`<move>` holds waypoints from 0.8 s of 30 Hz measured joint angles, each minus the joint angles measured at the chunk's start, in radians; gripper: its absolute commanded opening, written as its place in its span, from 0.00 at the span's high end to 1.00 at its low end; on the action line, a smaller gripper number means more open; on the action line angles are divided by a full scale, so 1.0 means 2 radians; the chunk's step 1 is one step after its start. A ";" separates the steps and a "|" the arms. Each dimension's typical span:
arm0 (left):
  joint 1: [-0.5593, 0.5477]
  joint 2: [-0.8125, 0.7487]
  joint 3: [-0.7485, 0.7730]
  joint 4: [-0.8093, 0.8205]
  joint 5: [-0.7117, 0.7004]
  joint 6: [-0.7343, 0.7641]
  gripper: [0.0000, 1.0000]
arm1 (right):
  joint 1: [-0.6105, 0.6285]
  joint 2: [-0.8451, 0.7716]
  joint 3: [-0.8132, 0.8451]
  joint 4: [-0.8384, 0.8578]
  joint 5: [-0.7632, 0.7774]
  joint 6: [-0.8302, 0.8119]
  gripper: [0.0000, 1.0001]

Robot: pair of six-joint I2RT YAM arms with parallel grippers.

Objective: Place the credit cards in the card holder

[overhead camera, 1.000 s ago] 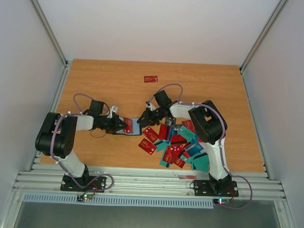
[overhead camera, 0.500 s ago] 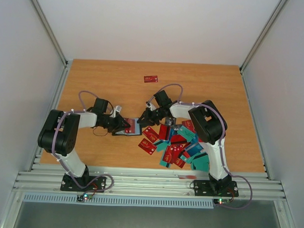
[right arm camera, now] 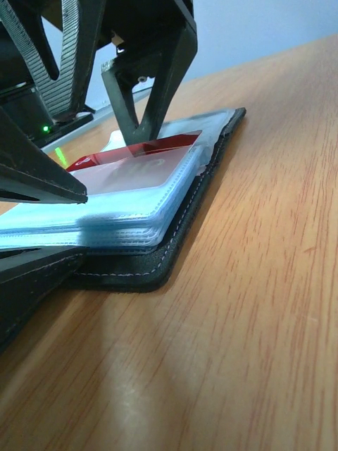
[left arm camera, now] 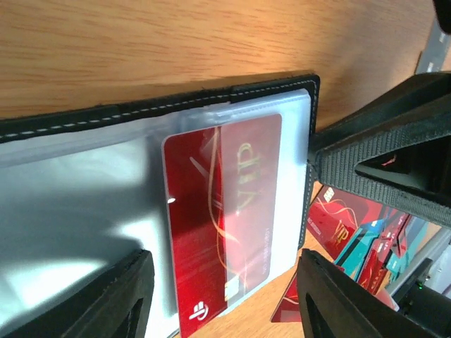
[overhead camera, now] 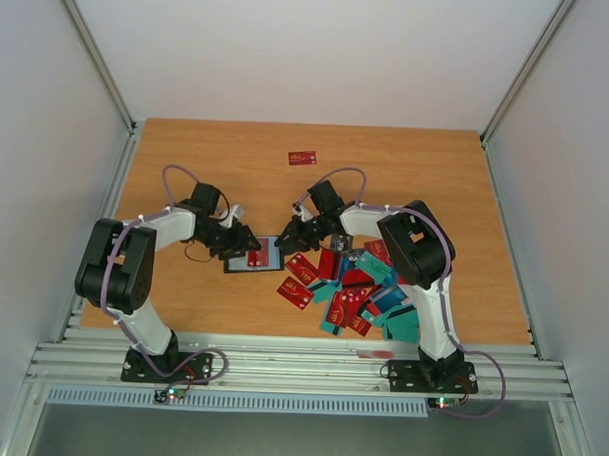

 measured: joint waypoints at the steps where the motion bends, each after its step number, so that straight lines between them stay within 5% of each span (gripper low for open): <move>1: -0.001 0.000 0.008 -0.014 -0.007 0.003 0.42 | 0.000 0.000 0.000 0.000 0.000 0.000 0.81; 24: -0.050 0.008 0.059 -0.088 -0.105 0.009 0.58 | 0.000 0.001 0.000 0.001 0.000 0.007 0.83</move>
